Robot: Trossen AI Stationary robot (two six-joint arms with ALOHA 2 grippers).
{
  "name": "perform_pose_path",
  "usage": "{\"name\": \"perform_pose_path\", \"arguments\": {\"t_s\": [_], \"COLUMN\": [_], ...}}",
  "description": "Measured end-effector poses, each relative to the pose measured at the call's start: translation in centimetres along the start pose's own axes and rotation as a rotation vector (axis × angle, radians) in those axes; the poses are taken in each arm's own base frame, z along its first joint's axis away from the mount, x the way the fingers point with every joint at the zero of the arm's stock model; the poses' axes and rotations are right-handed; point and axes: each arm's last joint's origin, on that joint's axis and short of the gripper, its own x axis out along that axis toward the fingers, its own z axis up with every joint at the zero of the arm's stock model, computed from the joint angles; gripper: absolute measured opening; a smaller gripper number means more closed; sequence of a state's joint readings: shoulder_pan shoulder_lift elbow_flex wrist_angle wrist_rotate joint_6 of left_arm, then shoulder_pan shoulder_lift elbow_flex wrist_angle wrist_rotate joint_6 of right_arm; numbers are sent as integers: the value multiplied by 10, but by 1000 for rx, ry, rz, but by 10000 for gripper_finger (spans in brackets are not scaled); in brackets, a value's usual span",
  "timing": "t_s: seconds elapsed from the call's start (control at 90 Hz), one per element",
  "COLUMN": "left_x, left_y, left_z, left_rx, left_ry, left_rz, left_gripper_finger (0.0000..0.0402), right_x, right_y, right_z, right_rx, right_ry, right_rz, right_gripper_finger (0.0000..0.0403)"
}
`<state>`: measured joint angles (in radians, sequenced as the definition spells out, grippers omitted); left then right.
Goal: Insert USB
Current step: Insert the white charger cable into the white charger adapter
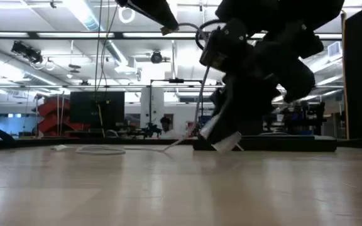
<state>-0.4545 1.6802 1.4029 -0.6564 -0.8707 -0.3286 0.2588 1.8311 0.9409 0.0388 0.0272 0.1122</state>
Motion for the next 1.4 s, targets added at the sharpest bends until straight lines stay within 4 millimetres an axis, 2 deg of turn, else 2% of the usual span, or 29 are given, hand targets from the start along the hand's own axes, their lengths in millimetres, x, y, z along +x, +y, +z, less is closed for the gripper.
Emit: {"name": "perform_pose_path", "arguments": {"t_s": [0.222,0.444,0.656,0.8,1.011,1.233,1.4], "left_x": [0,0,0,0,0,1,1], "left_y": [0,0,-1,-1,0,1,1], "left_z": [0,1,1,0,0,-2,-2], "left_rx": [-2,-3,-1,-1,2,12,7], "left_ry": [-3,-6,0,0,2,21,23], "left_rz": [-1,-3,-17,-17,-15,-8,-7], "left_gripper_finger": [0,0,0,0,1,1,1], "right_x": [-5,-4,-3,-3,-6,-26,-36], "right_y": [-3,-3,-3,-3,-3,-2,7], "right_z": [-4,-3,-4,-4,0,18,29], "right_rx": [73,75,74,61,19,-9,-48], "right_ry": [161,153,159,155,119,3,-88], "right_rz": [27,44,46,47,35,39,72], "right_gripper_finger": [118,120,223,254,245,229,225]}}
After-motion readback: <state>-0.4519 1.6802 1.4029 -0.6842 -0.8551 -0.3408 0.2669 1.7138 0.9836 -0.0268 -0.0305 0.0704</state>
